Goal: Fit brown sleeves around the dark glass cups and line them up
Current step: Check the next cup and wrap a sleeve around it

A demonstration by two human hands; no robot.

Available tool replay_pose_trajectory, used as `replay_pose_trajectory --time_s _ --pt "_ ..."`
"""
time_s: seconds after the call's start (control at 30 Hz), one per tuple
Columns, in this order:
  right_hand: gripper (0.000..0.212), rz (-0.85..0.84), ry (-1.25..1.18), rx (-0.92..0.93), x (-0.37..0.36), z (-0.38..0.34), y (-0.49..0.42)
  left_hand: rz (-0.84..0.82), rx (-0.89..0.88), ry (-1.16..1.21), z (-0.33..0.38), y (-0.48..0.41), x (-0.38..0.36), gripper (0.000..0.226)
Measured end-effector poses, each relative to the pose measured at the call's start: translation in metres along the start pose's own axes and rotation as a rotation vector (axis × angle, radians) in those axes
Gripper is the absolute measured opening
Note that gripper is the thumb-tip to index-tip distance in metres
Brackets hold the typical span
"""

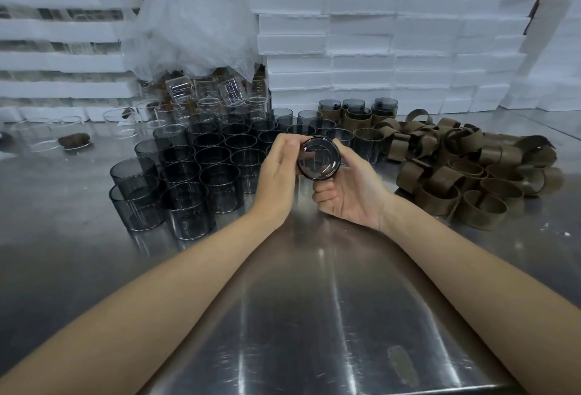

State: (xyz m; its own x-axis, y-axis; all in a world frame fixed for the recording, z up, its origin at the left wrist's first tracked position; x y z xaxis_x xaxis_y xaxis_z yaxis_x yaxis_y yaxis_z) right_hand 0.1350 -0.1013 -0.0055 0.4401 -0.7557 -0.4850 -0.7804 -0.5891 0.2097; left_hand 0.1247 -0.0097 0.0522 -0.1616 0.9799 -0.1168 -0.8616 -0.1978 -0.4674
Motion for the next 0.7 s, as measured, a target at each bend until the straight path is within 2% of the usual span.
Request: replay_pose_trajectory --time_s 0.1,0.17,0.37,0.4,0.57,0.67,0.7 --pt "0.051 -0.037 0.001 0.000 -0.006 0.001 0.001 -0.041 -0.007 -0.099 0.001 0.006 -0.008 0.043" --pt "0.054 -0.050 0.008 0.004 -0.008 0.002 0.001 -0.039 -0.053 -0.158 0.003 0.006 -0.009 0.047" --pt "0.053 -0.055 0.158 0.052 -0.008 -0.002 -0.001 0.043 -0.138 -0.189 0.017 0.006 -0.003 0.009" --pt "0.053 -0.060 0.173 0.063 -0.009 -0.002 -0.001 0.056 -0.140 -0.181 0.017 0.006 -0.002 0.009" --pt "0.064 -0.092 0.218 0.168 -0.017 -0.006 0.002 0.082 -0.145 -0.116 0.020 0.005 0.003 0.042" --pt "0.093 -0.028 0.286 0.268 -0.012 -0.014 0.004 -0.045 -0.210 -0.181 0.022 0.009 -0.010 0.040" --pt "0.087 0.051 0.359 0.348 -0.006 -0.021 0.005 -0.062 -0.217 -0.197 0.021 0.010 -0.013 0.040"
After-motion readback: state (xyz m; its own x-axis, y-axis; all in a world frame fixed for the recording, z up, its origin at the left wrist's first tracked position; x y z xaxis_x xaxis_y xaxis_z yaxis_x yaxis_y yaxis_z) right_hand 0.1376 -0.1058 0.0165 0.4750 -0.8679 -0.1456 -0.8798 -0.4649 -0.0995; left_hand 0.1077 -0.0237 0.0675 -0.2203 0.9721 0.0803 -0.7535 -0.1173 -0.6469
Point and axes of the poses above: each hand's wrist, its own y-axis away from the middle knuckle, its own x-axis out of the back of the hand, z = x × y, the point moved 10 cm from there along -y, towards the middle knuckle, and after that the axes turned 3 degrees about z, right-handed, at the moved point
